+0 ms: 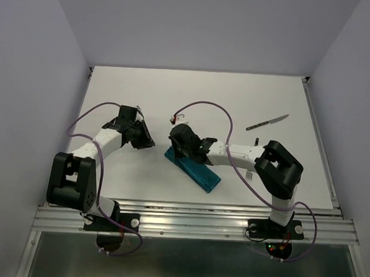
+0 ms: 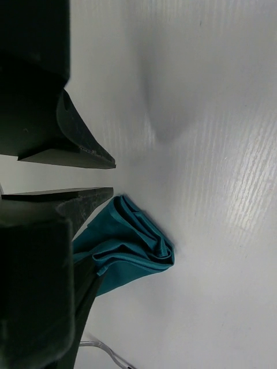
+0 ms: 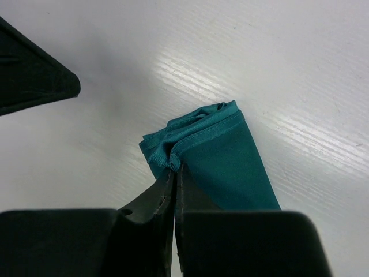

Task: Fold the napkin into a case and place the utensils inside
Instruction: Pick up the top corner of the smaller rectangle folded napkin from the center of the board, then stuff the top corner of the smaller-rectangle-folded napkin into the folded napkin.

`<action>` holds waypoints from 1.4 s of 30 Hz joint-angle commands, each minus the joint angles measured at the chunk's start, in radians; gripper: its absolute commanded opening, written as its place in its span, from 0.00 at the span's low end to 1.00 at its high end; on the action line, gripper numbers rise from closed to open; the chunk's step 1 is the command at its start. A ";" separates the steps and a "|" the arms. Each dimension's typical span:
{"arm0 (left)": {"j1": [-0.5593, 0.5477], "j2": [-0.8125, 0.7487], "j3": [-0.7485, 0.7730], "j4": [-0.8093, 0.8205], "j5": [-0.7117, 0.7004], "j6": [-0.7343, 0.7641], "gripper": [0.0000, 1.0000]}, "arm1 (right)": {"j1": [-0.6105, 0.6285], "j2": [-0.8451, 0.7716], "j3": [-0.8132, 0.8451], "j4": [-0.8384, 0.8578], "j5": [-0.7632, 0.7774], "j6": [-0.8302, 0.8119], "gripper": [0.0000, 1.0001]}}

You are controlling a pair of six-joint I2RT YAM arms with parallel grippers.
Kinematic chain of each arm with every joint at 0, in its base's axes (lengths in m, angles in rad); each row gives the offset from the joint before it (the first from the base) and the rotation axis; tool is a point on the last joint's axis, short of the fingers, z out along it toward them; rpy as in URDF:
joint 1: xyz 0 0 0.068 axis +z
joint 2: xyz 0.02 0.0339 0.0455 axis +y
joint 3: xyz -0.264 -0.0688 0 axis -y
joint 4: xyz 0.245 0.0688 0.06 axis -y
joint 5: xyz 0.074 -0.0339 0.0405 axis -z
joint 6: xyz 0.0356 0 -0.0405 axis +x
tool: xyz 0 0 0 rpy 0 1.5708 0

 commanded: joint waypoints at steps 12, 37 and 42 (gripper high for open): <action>-0.181 -0.024 -0.019 0.046 -0.032 -0.031 0.32 | -0.085 -0.126 -0.180 0.304 -0.202 0.168 0.01; -0.337 0.092 0.079 0.006 -0.184 -0.069 0.32 | -0.160 -0.173 -0.272 0.402 -0.356 0.264 0.01; -0.359 0.126 0.102 -0.022 -0.239 -0.077 0.33 | -0.160 -0.173 -0.275 0.409 -0.359 0.265 0.01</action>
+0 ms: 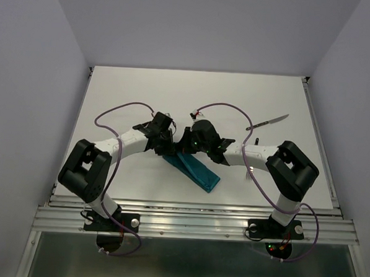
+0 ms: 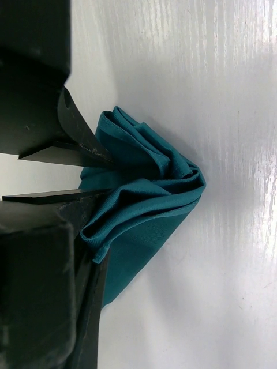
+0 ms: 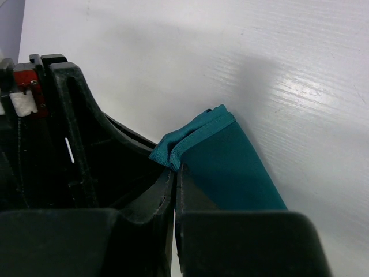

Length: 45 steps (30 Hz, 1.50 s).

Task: Fold the napkin into a case and place the utensils inside
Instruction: Stuff the top corner of the smaller-rectangle-folded napkin into the folded napkin.

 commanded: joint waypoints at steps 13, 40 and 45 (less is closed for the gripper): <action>-0.057 0.063 0.066 -0.072 -0.165 -0.023 0.33 | -0.004 -0.032 -0.006 0.068 -0.018 0.007 0.01; -0.079 0.068 0.117 -0.097 -0.172 -0.002 0.00 | -0.004 -0.001 -0.007 0.041 -0.043 -0.025 0.01; -0.074 0.055 0.126 -0.089 -0.133 -0.002 0.00 | -0.004 0.048 -0.007 0.032 -0.070 -0.016 0.01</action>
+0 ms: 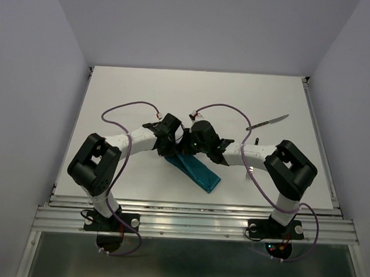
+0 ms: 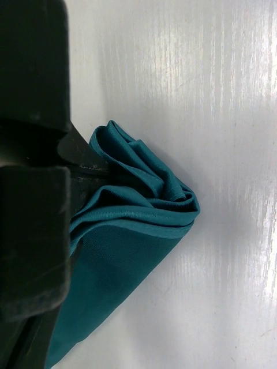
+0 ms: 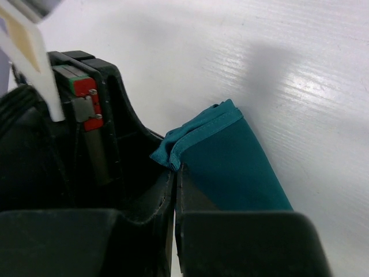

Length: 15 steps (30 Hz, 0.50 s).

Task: Fold the napkin into a case and place the utensils inside
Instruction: Stuff the top corner of the smaller-rectangle-folded napkin into the folded napkin.

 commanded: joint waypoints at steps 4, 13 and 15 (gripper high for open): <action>0.010 -0.063 0.042 0.003 0.047 0.010 0.00 | -0.004 0.064 -0.009 0.039 -0.042 -0.001 0.01; 0.044 -0.087 0.007 0.052 0.133 0.002 0.00 | -0.004 0.102 -0.020 0.055 -0.047 0.010 0.01; 0.054 -0.093 0.002 0.062 0.154 0.005 0.00 | -0.004 0.107 -0.022 0.055 -0.046 0.013 0.01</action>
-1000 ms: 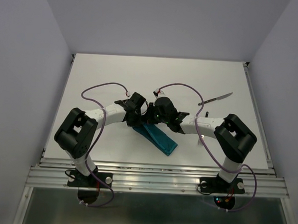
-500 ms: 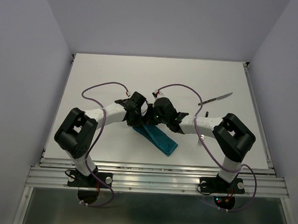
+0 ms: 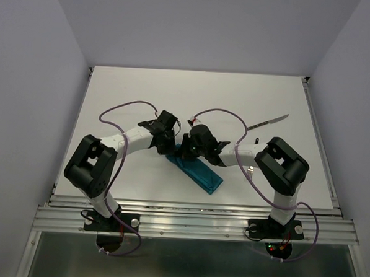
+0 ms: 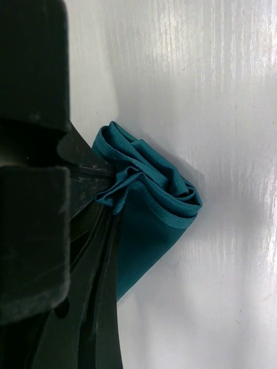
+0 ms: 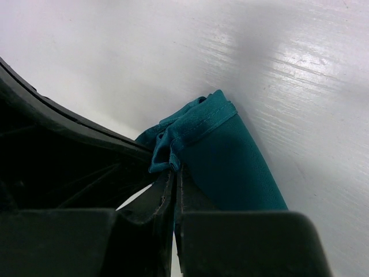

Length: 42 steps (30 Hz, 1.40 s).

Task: Fold the napkin into a case and place the utensils inside
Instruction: Stuff the top corner of the smaller-rectangle-folded napkin into the folded napkin.

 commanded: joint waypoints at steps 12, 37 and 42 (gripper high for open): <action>0.059 -0.065 -0.030 0.128 0.173 0.021 0.00 | -0.004 0.043 0.026 0.012 -0.054 -0.018 0.01; 0.059 -0.057 -0.022 0.131 0.214 0.087 0.00 | -0.004 -0.141 0.013 -0.057 -0.007 -0.018 0.37; 0.059 -0.053 -0.015 0.129 0.219 0.092 0.00 | -0.004 -0.161 -0.001 -0.054 0.033 -0.001 0.37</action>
